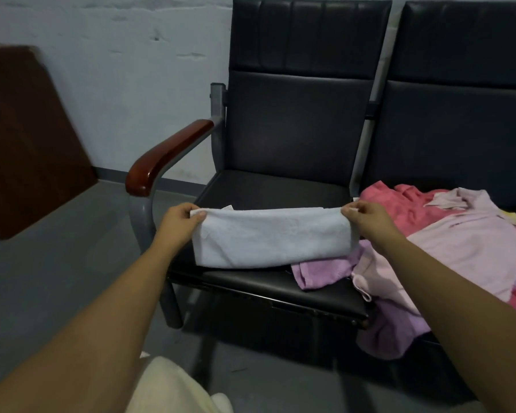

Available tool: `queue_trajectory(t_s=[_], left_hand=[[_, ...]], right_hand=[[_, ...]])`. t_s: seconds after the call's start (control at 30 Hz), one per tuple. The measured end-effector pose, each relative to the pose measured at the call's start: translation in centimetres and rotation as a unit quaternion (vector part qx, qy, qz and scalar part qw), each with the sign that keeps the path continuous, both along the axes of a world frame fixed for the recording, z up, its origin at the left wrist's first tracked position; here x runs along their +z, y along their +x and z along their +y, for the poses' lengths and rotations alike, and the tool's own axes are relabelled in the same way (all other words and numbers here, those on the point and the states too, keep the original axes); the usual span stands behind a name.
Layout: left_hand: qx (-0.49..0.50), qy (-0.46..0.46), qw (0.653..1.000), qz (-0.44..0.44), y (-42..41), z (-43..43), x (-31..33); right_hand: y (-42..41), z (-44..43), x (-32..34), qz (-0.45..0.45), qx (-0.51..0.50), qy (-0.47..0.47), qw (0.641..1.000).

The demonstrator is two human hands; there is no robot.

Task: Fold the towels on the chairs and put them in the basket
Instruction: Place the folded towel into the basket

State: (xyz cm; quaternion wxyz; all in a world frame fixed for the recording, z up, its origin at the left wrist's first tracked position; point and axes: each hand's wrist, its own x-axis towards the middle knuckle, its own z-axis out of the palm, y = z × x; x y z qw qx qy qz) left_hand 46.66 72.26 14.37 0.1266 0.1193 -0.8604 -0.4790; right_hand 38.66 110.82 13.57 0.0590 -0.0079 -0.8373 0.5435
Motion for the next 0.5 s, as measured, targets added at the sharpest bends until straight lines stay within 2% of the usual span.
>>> queue_trajectory(t_s=[0.17,0.37,0.5], left_hand=[[0.054,-0.044,0.997,-0.032,-5.3,-0.2,-0.5],[0.098,-0.1,0.989,-0.036,-11.4,-0.9,-2.3],[0.08,-0.095,0.987,-0.106,-13.0,-0.5,-4.4]], right_hand=[[-5.3,-2.0,-0.2,0.012,-0.018,0.071,0.997],[-12.7,-3.5,-2.9,-0.016,-0.04,0.099,0.994],[-13.8,-4.7,-6.0,-0.021,-0.053,0.25,0.967]])
